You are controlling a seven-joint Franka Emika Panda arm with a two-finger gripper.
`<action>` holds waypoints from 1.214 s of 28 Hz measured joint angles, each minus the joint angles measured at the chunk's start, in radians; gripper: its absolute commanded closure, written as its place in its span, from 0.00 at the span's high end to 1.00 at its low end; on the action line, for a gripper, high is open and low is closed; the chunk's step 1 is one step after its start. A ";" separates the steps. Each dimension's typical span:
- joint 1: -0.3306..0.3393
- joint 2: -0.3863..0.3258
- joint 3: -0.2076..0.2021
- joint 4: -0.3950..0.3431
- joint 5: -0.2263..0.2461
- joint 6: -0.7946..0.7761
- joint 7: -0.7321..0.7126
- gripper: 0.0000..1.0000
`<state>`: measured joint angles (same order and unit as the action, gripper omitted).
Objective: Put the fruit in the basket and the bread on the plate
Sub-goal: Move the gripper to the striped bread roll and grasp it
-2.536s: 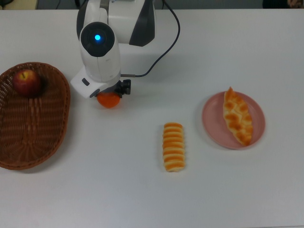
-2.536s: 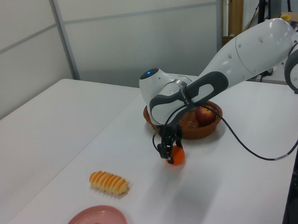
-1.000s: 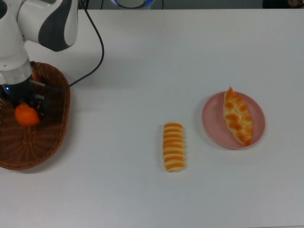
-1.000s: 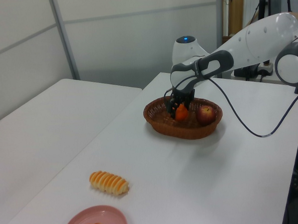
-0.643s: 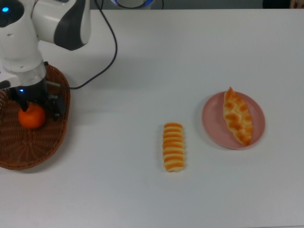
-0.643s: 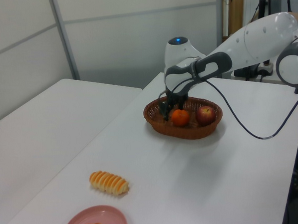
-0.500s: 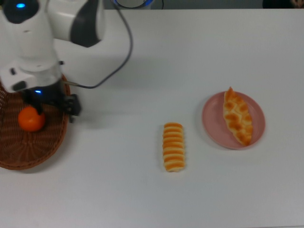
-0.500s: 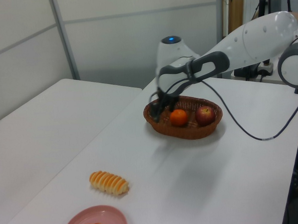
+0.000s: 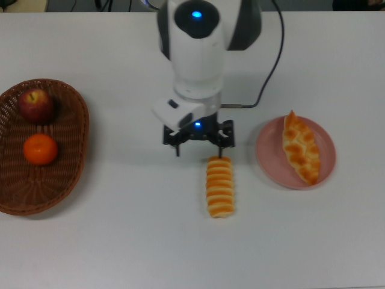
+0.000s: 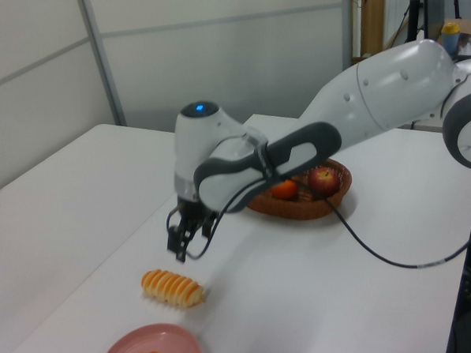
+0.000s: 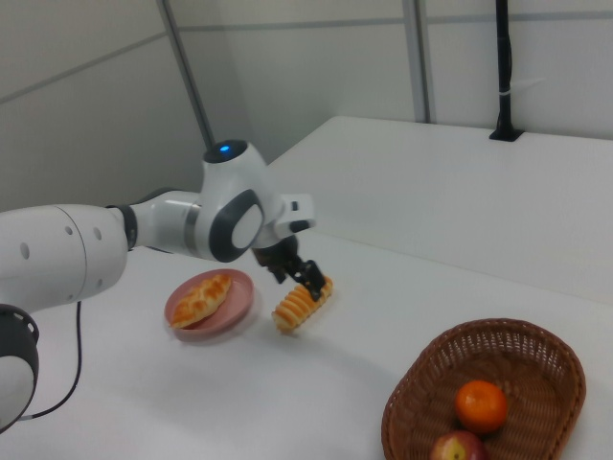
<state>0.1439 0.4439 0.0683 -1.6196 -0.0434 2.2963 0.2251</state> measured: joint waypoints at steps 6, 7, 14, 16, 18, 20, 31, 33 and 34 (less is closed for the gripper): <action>0.083 0.059 0.000 0.003 -0.004 0.107 0.064 1.00; 0.092 0.070 -0.001 0.004 -0.009 0.125 0.078 1.00; 0.121 0.136 -0.006 0.012 -0.063 0.176 0.158 1.00; 0.121 0.143 -0.011 0.019 -0.063 0.176 0.161 1.00; 0.119 0.146 -0.018 0.030 -0.063 0.176 0.163 1.00; 0.114 0.146 -0.023 0.040 -0.063 0.176 0.164 1.00; 0.091 0.136 -0.026 0.075 -0.063 0.176 0.171 1.00; 0.091 0.139 -0.026 0.073 -0.063 0.176 0.174 1.00; 0.091 0.141 -0.026 0.071 -0.064 0.176 0.174 1.00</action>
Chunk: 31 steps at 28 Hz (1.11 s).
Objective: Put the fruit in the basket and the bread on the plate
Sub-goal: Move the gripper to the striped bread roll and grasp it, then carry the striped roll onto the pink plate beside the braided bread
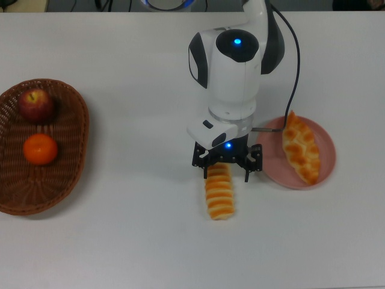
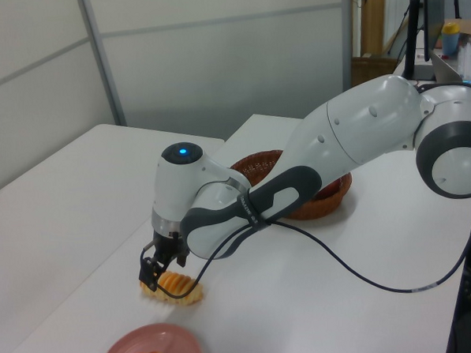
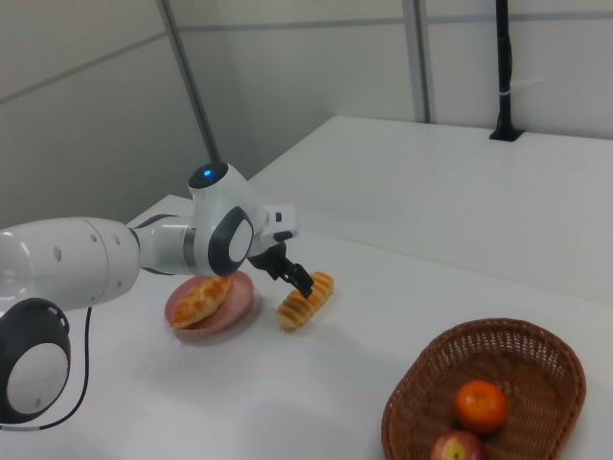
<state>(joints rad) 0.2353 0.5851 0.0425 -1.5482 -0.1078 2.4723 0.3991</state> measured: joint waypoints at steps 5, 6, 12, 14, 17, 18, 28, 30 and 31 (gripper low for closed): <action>0.000 0.019 -0.001 -0.003 -0.005 0.000 0.002 1.00; 0.000 0.021 -0.002 -0.003 -0.005 0.000 0.002 1.00; -0.003 0.024 -0.021 -0.002 -0.005 0.000 0.003 0.83; -0.006 0.024 -0.028 -0.002 -0.007 0.000 0.003 0.81; -0.011 0.026 -0.030 -0.006 -0.034 0.000 0.004 0.74; -0.010 0.028 -0.030 -0.008 -0.041 0.000 0.004 0.70; 0.010 0.047 -0.029 -0.014 -0.078 0.000 0.013 0.15; 0.008 0.046 -0.030 -0.012 -0.078 0.000 0.026 0.12; 0.005 0.046 -0.030 -0.012 -0.078 0.000 0.033 0.11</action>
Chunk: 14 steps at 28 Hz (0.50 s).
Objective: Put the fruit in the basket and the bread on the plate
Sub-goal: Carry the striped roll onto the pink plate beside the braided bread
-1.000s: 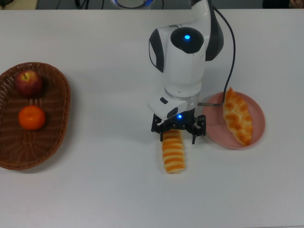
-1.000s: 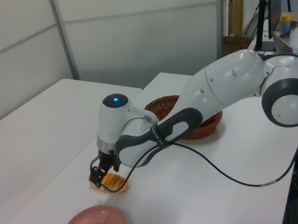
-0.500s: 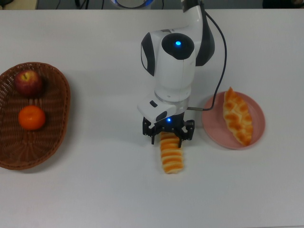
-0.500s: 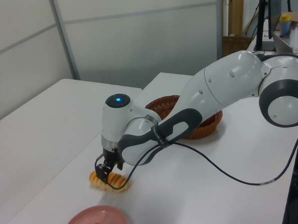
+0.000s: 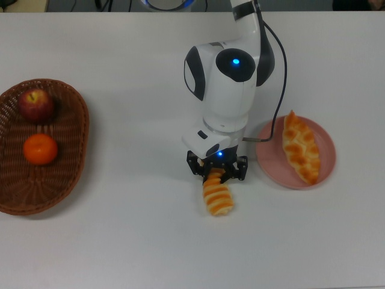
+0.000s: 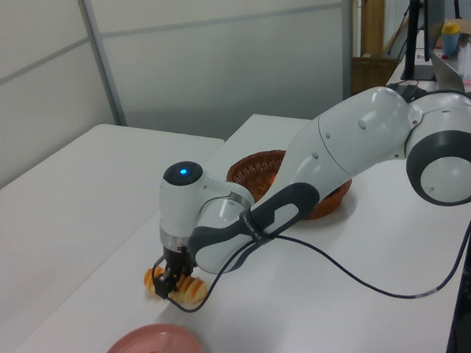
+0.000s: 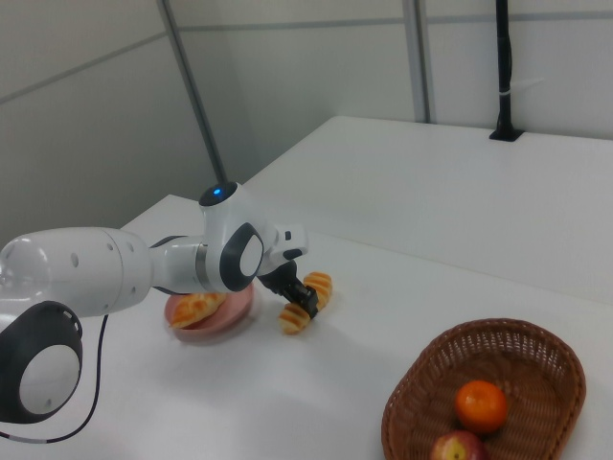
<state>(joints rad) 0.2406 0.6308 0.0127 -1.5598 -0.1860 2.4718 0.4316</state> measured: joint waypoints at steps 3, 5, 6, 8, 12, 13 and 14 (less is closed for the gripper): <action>-0.009 -0.004 -0.003 0.001 0.000 0.000 0.021 0.11; -0.021 -0.013 -0.009 0.003 0.000 0.000 0.030 0.11; -0.033 -0.022 -0.014 0.005 0.000 0.000 0.033 0.11; -0.053 -0.041 -0.018 0.007 0.000 -0.003 0.034 0.12; -0.109 -0.094 -0.018 0.008 0.000 -0.035 0.033 0.12; -0.116 -0.103 -0.017 0.007 0.000 -0.042 0.032 0.12; -0.121 -0.110 -0.016 0.007 0.000 -0.049 0.031 0.12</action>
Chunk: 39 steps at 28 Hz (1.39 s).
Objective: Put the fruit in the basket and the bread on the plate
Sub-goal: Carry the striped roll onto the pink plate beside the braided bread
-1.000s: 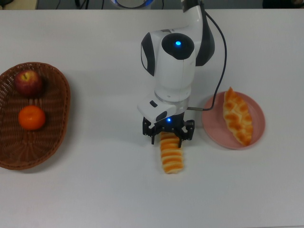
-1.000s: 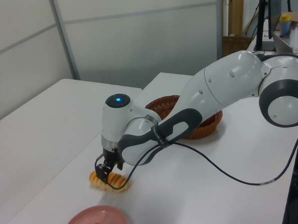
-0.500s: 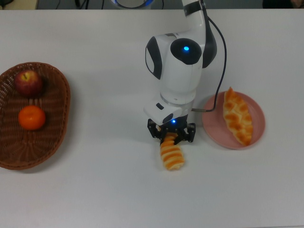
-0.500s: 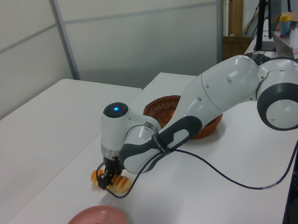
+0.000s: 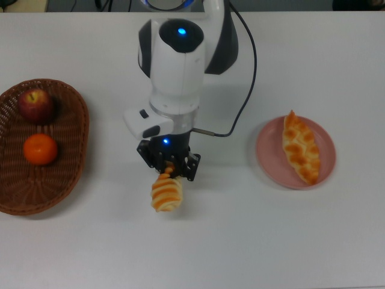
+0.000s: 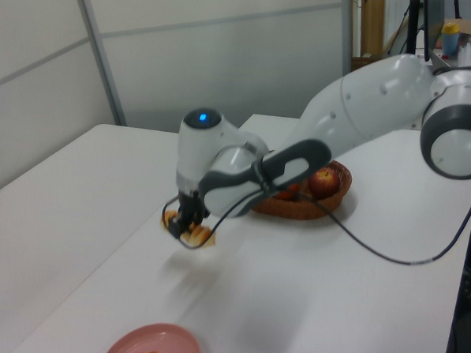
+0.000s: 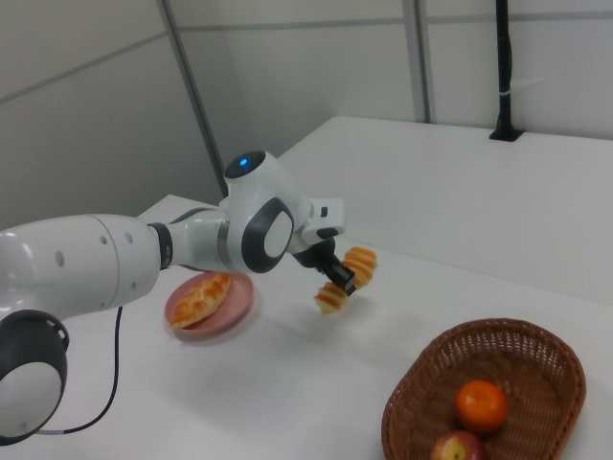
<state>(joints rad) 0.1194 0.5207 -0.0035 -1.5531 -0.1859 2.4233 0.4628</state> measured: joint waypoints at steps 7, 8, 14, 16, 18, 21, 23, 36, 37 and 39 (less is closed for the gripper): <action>0.082 -0.009 0.022 -0.008 0.000 -0.076 0.001 0.12; 0.101 -0.009 0.023 -0.009 0.000 -0.088 0.003 0.12; 0.218 -0.009 0.025 -0.010 0.001 -0.136 0.047 0.12; 0.243 -0.009 0.025 -0.010 0.002 -0.137 0.060 0.12; 0.254 -0.009 0.025 -0.011 0.002 -0.138 0.061 0.12; 0.264 -0.008 0.025 -0.018 0.003 -0.139 0.061 0.12; 0.268 -0.006 0.025 -0.025 0.003 -0.139 0.061 0.12; 0.366 0.004 0.026 -0.035 0.003 -0.139 0.061 1.00; 0.368 0.004 0.025 -0.035 0.003 -0.139 0.061 1.00; 0.369 0.004 0.024 -0.035 0.002 -0.139 0.061 1.00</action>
<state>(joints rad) 0.4887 0.5251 0.0209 -1.5877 -0.1834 2.2844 0.5239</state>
